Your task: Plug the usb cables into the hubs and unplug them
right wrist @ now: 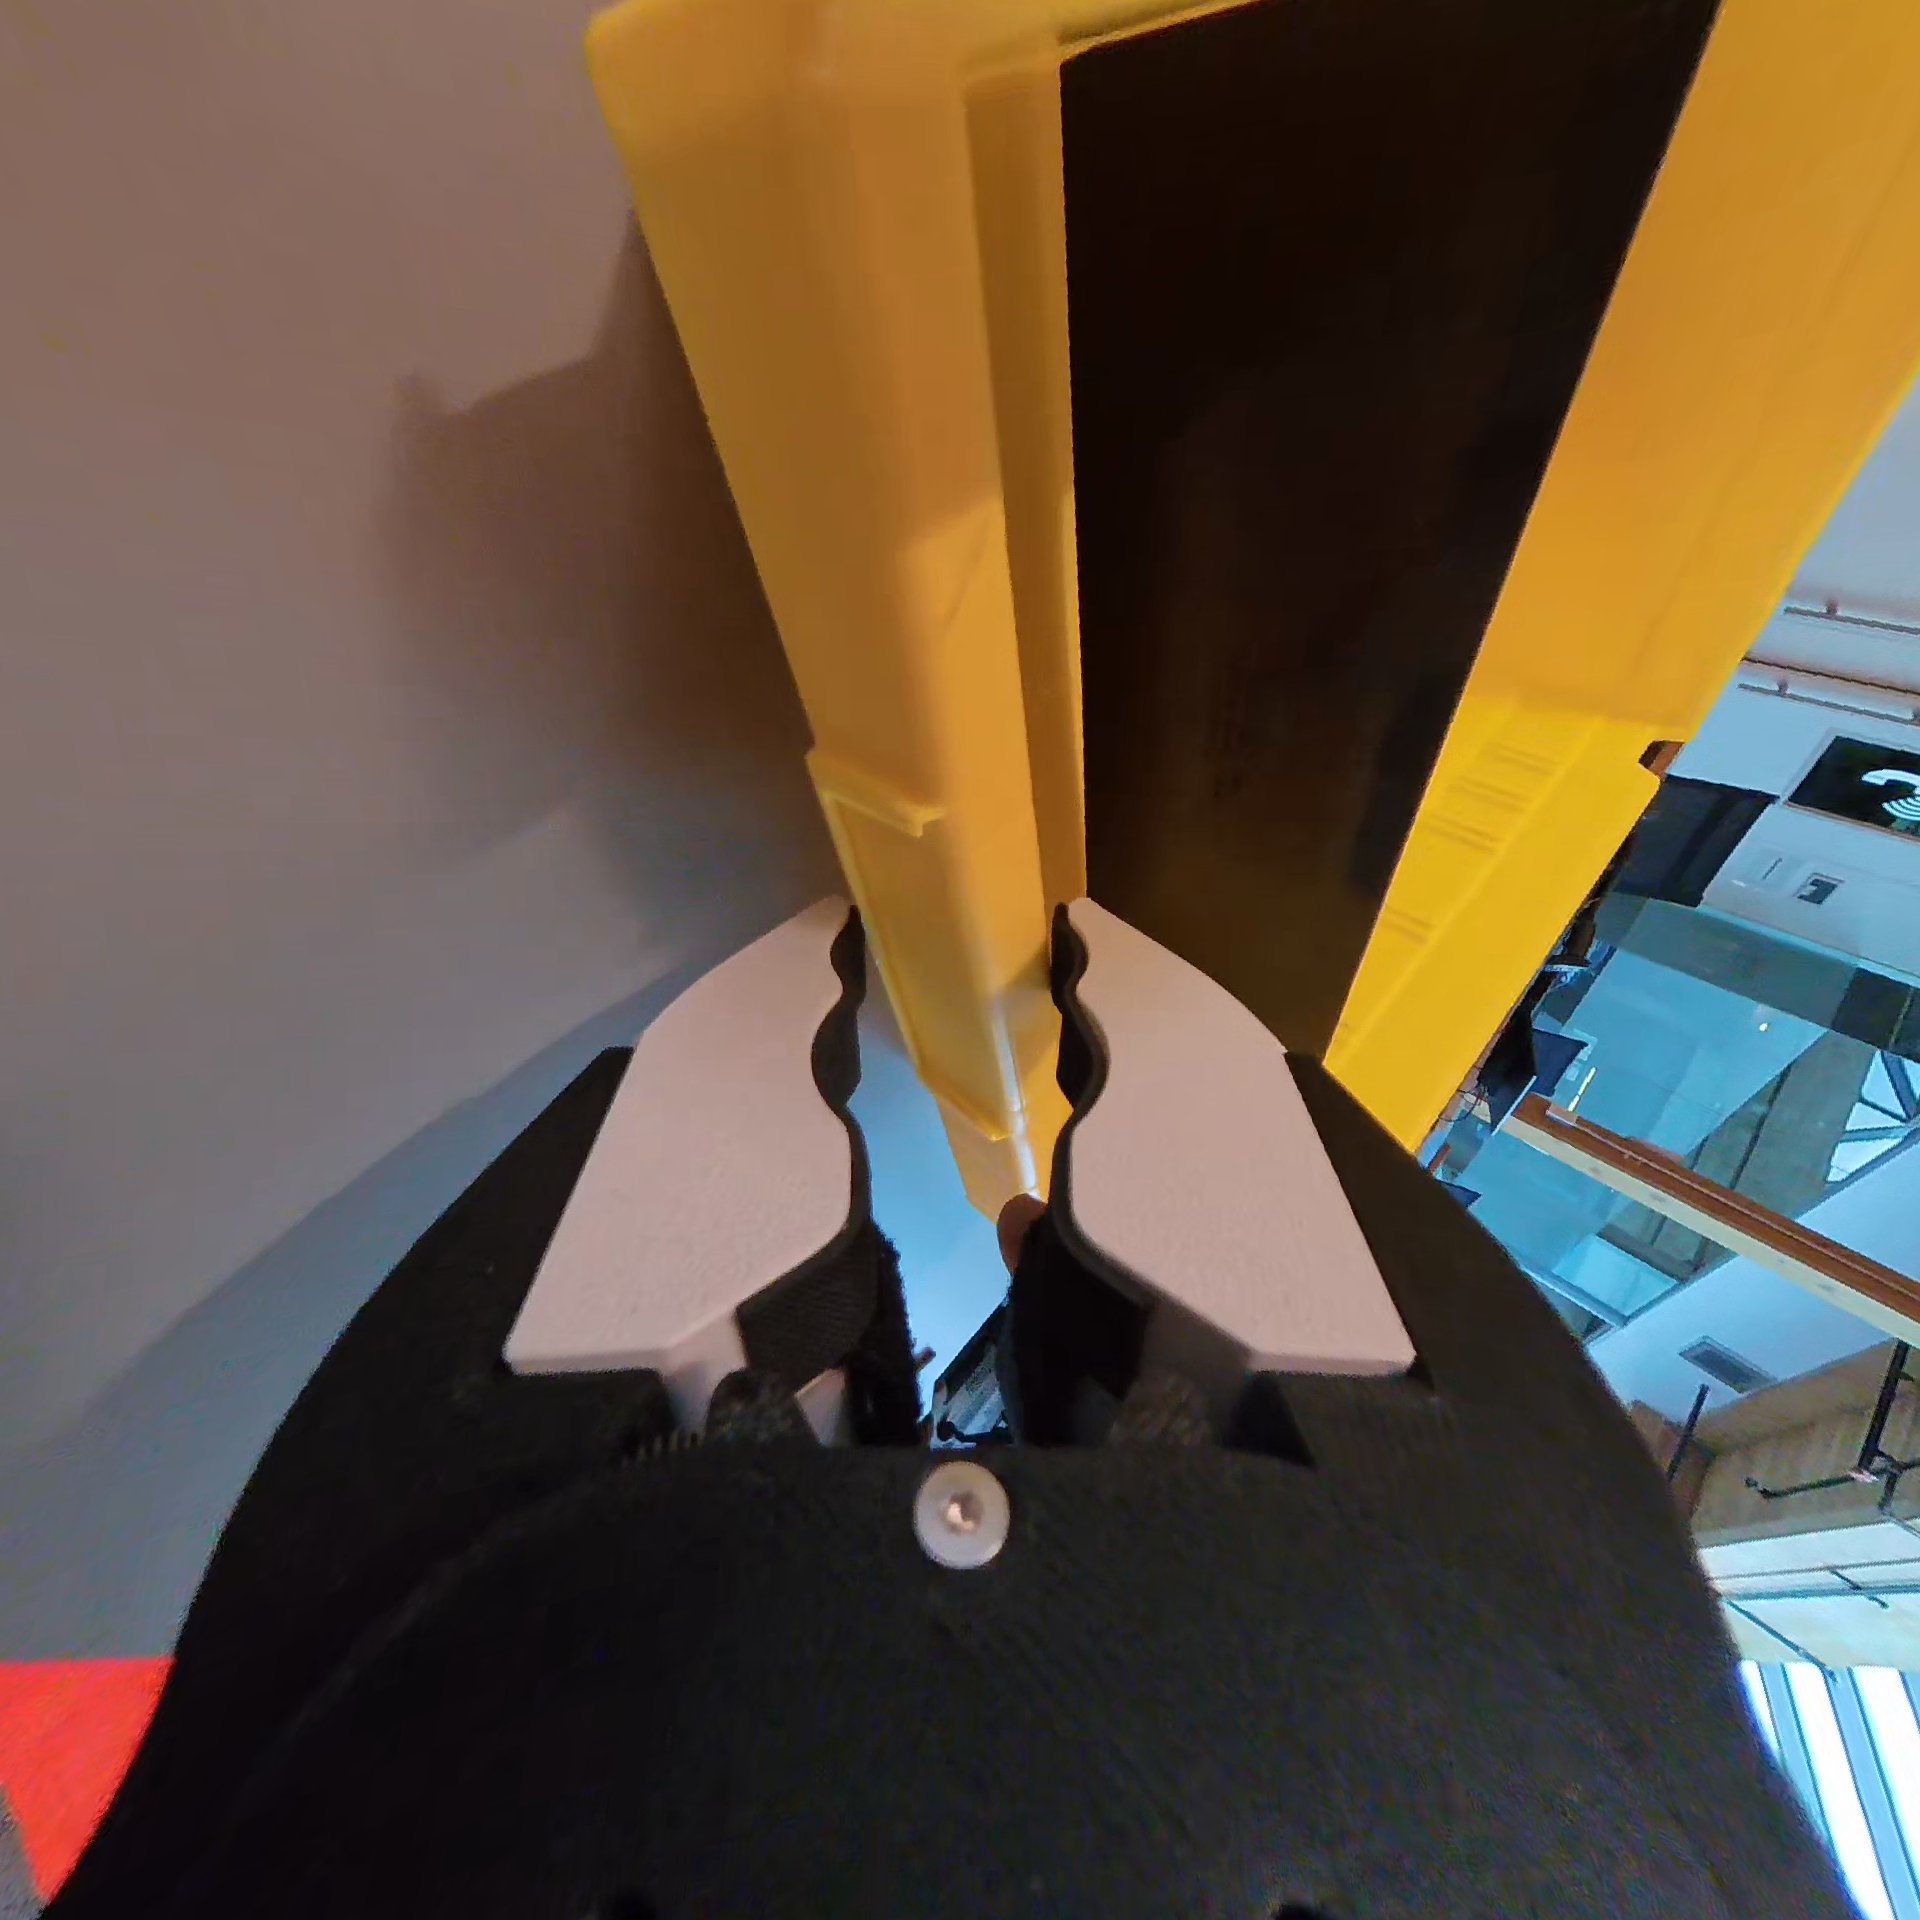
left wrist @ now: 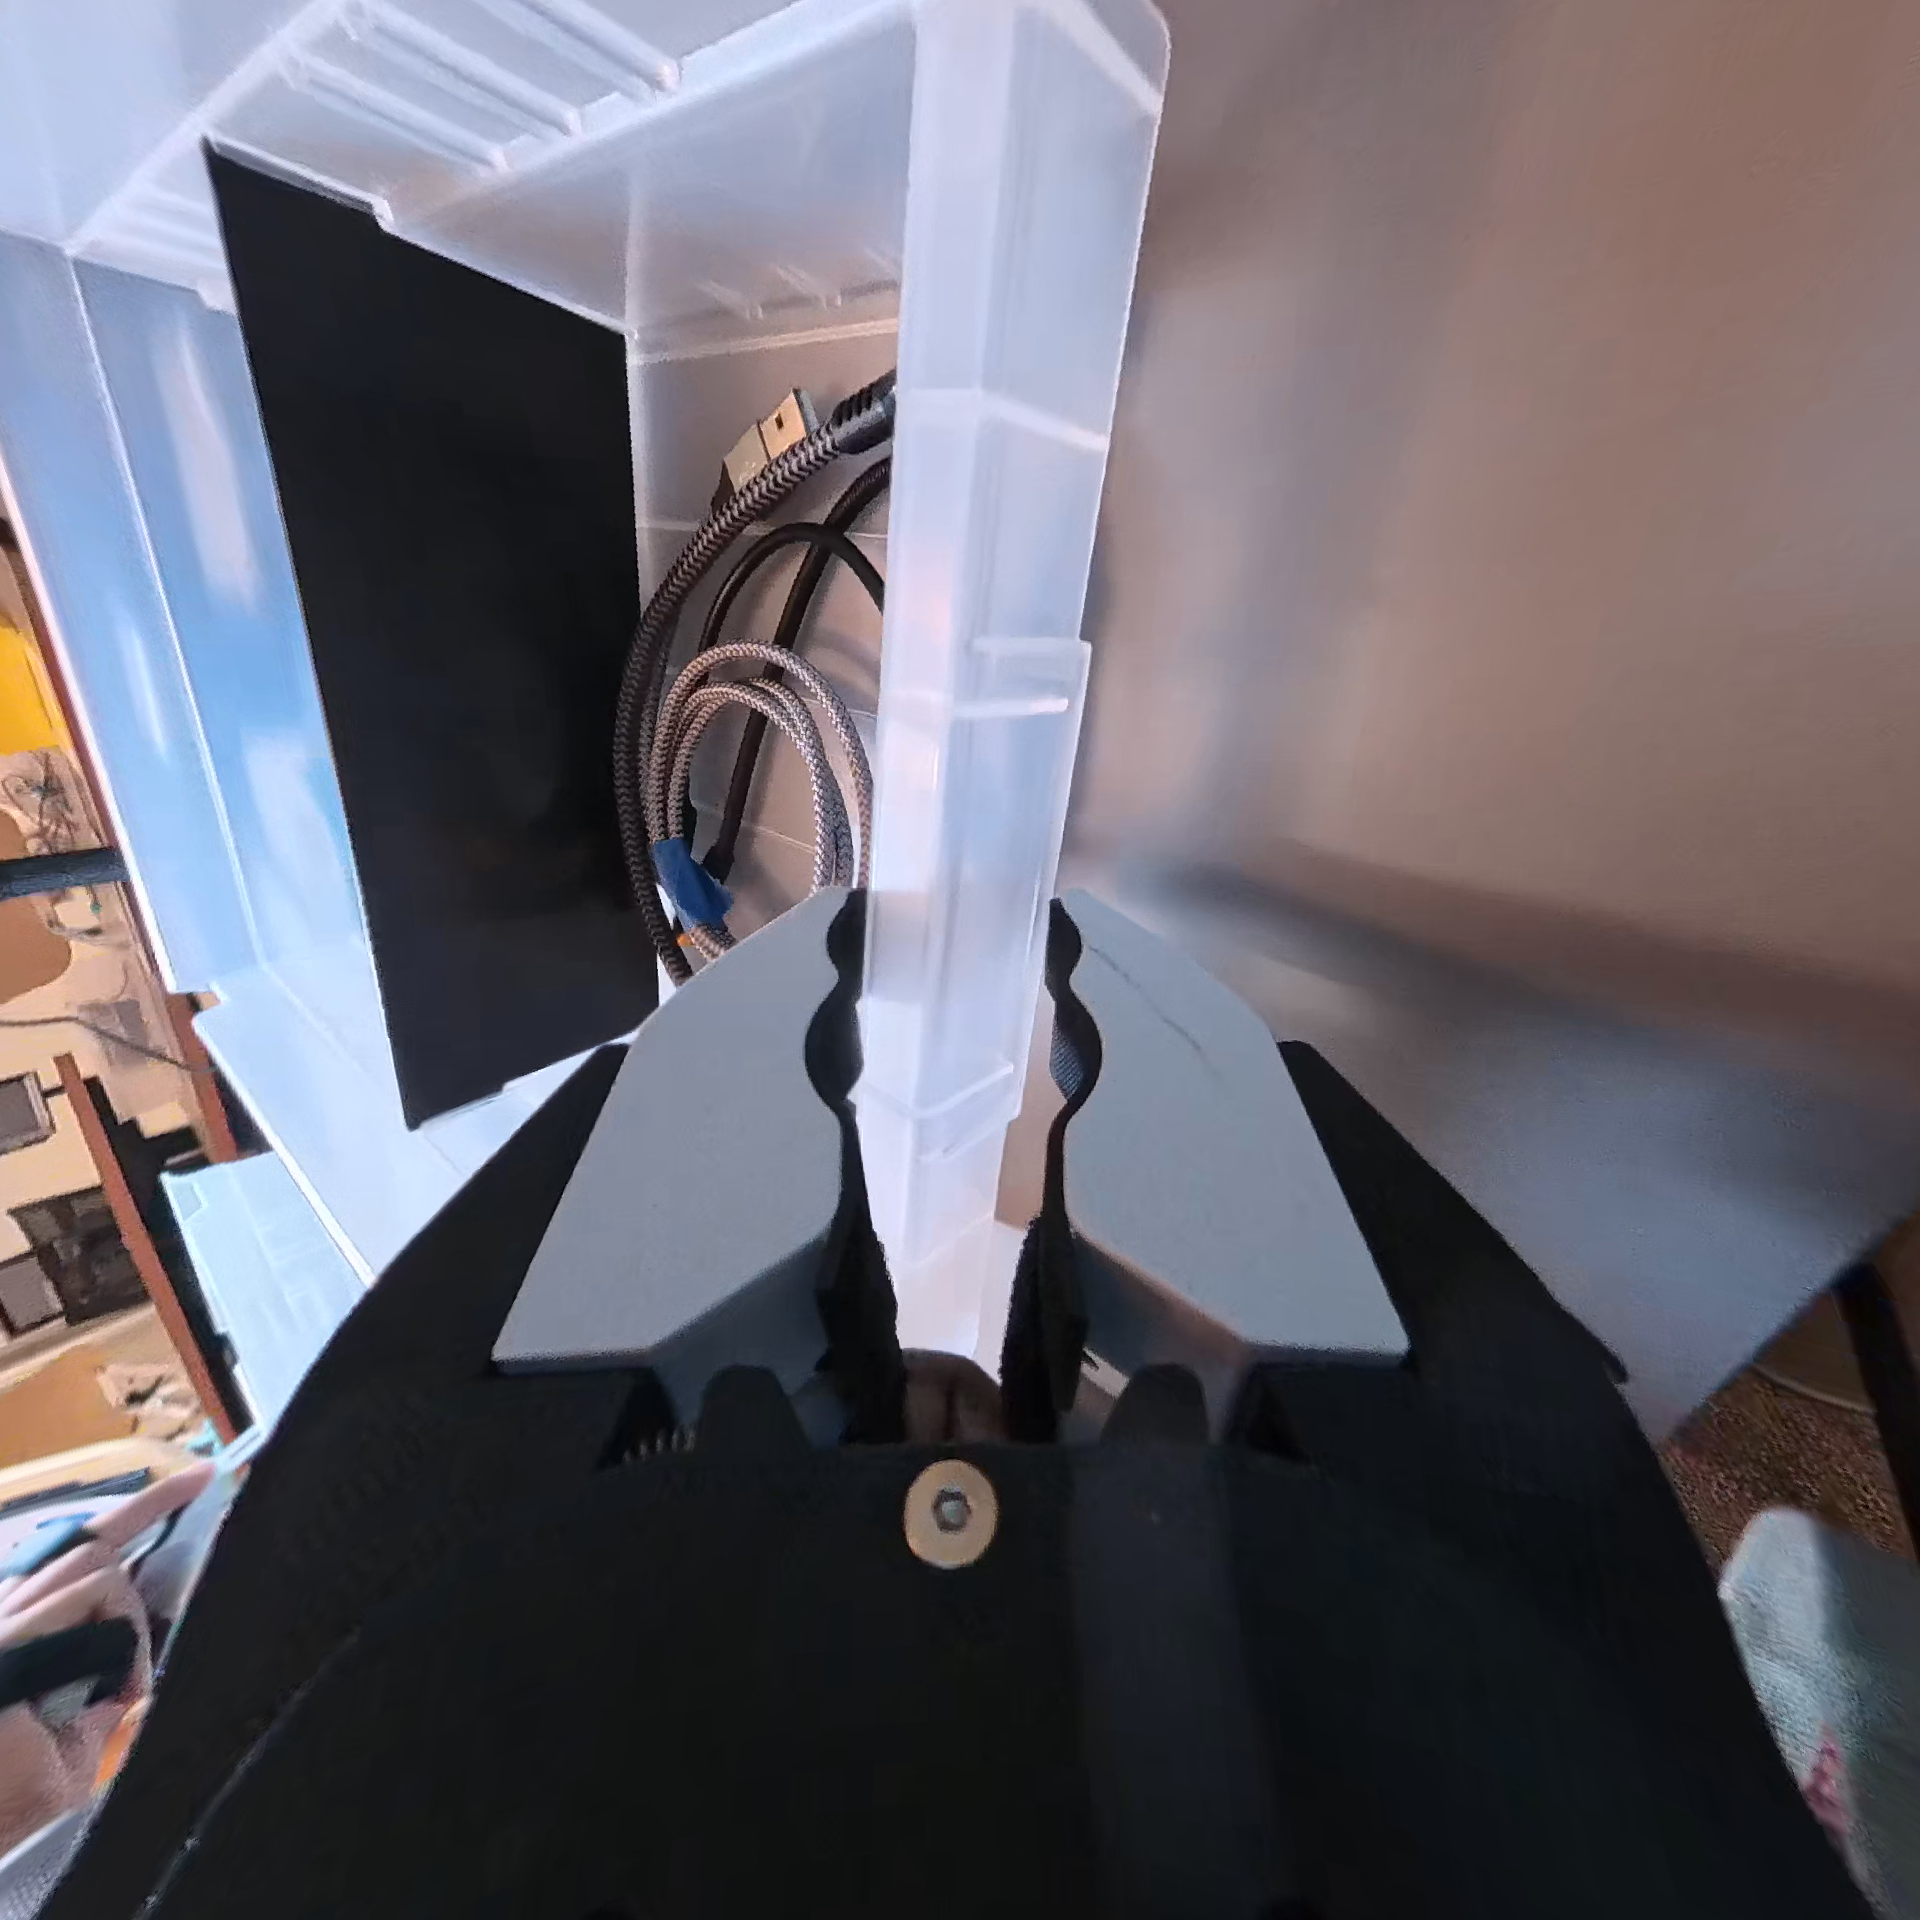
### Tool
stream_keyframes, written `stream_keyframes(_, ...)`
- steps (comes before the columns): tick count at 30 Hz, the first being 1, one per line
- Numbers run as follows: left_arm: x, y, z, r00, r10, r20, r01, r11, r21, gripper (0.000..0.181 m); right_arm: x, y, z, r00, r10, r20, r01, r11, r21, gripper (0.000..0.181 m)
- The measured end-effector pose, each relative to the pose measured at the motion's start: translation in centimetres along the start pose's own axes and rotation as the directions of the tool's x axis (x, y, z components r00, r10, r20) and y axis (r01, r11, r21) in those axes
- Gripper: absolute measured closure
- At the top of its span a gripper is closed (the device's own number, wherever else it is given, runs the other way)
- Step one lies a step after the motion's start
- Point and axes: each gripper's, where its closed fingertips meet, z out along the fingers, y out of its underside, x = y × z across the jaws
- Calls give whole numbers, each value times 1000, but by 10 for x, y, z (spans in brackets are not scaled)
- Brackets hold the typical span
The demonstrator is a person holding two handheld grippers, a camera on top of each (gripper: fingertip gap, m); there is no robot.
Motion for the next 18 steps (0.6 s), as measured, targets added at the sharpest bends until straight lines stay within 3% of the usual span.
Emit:
stream_keyframes(11, 16, 19, -17, 997, -46, -54, 45, 999, -13, 147, -6, 7, -4, 1000, 5, 24, -5, 1000, 21, 146)
stream_keyframes(13, 18, 17, -19, 988, -131, -84, 131, 991, -7, 141, -7, 6, -7, 998, 41, 44, -43, 998, 44, 146)
stream_keyframes(15, 15, 10, -27, 963, -243, -116, 248, 968, 36, 123, -3, -1, -18, 991, 119, 66, -127, 984, 127, 140)
stream_keyframes(18, -8, -19, -53, 866, -450, -217, 491, 848, 200, 98, 10, -21, -51, 956, 267, 121, -293, 887, 357, 134)
